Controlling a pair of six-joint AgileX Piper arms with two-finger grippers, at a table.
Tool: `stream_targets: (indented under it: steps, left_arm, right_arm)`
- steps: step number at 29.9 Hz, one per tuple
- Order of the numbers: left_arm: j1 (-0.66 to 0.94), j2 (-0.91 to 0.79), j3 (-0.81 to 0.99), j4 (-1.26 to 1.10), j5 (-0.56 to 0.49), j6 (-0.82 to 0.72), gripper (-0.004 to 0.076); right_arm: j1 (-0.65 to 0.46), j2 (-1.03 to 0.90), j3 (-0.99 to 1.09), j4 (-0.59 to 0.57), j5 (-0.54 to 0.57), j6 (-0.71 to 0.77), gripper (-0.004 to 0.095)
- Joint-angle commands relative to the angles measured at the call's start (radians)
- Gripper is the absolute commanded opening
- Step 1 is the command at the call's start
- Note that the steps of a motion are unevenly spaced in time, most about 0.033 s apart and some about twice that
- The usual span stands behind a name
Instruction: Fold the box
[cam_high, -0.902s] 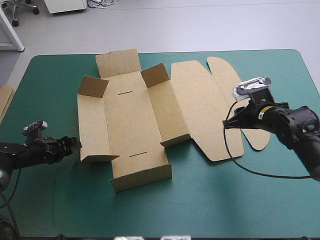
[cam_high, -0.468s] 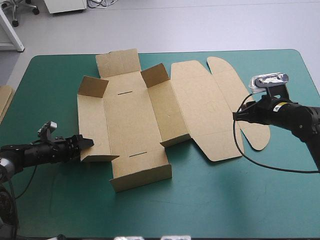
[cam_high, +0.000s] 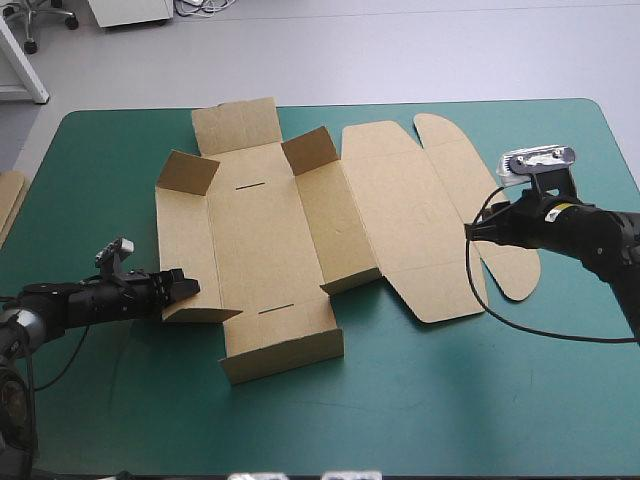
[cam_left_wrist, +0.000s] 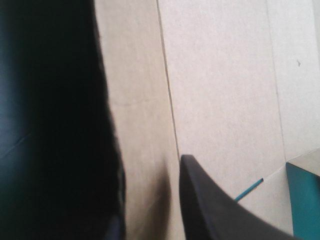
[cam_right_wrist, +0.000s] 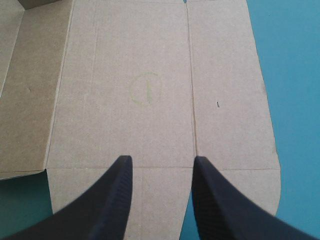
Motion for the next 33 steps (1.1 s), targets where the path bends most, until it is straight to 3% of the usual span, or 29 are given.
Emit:
stream_targets:
  steps: [1, 3, 9, 15, 18, 30, 33]
  left_arm:
    - [-0.015, -0.028, -0.020, -0.051, 0.002, 0.001, 0.0050]
    - [-0.015, -0.028, -0.026, -0.044, 0.007, 0.001, -0.0008]
    - [-0.015, -0.028, -0.082, 0.006, 0.074, -0.013, -0.0010]
    - [-0.022, -0.028, -0.194, 0.192, 0.205, -0.076, -0.0010]
    - [-0.043, -0.028, -0.252, 0.273, 0.219, -0.136, -0.0010]
    - [-0.152, -0.020, -0.640, 0.441, 0.409, -0.171, -0.0010]
    - [-0.187, -0.009, -0.715, 0.488, 0.409, -0.184, -0.0010]
  right_arm:
    - [-0.014, -0.019, -0.033, 0.015, -0.053, -0.009, 0.0346]
    - [-0.014, -0.019, -0.033, 0.015, -0.053, -0.009, 0.0345]
    - [-0.014, -0.019, -0.033, 0.015, -0.053, -0.009, 0.0345]
    - [-0.014, -0.019, -0.033, 0.015, -0.053, -0.009, 0.0345]
    - [-0.014, -0.019, -0.033, 0.015, -0.053, -0.021, 0.0345]
    - [-0.014, -0.019, -0.033, 0.015, -0.053, -0.029, 0.0345]
    - [-0.014, -0.019, -0.035, 0.015, -0.053, -0.029, 0.0345]
